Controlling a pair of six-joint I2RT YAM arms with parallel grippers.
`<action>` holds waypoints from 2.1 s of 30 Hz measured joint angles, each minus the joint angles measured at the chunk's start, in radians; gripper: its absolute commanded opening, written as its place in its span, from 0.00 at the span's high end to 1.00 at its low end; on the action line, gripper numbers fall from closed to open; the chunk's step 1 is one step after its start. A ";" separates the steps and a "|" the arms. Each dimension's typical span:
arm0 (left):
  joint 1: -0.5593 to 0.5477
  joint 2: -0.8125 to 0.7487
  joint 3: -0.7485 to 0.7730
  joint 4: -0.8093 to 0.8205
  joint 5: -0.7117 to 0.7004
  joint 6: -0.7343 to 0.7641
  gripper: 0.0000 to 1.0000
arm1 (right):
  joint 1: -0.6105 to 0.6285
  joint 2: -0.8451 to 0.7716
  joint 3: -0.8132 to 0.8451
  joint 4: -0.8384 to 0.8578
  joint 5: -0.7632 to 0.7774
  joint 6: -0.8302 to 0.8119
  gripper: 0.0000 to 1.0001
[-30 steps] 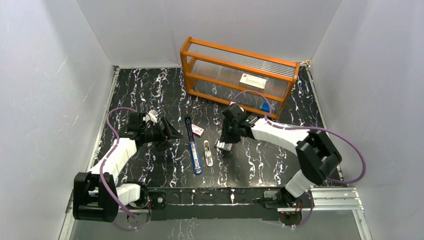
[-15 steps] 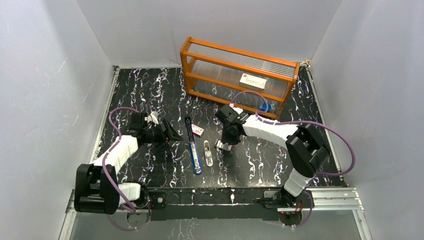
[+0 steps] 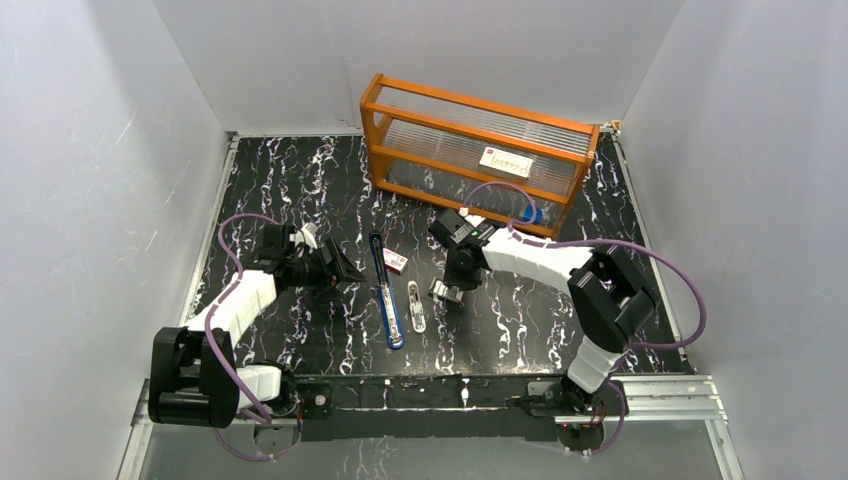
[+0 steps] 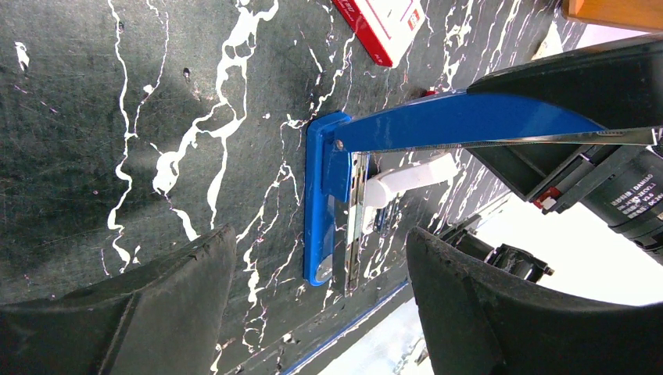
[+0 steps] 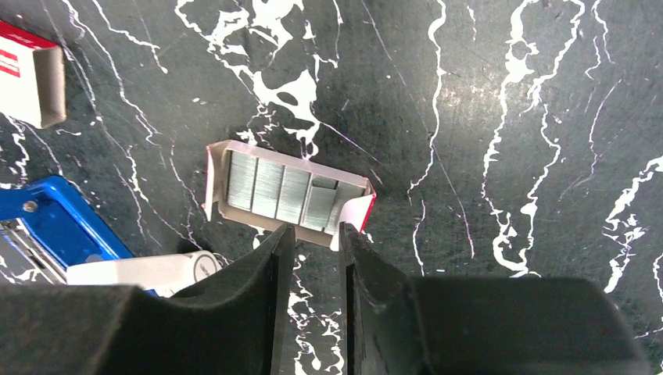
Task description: Load the staples into the stapler
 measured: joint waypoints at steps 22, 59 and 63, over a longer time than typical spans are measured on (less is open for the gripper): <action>0.000 0.000 0.000 -0.007 -0.001 0.003 0.23 | 0.011 0.052 0.037 0.026 0.011 -0.010 0.63; 0.000 0.000 0.000 -0.008 -0.002 0.003 0.24 | 0.016 0.077 0.037 0.014 0.032 0.016 0.64; 0.000 0.001 0.000 -0.008 -0.002 0.003 0.23 | 0.016 0.077 0.037 0.010 0.033 0.026 0.64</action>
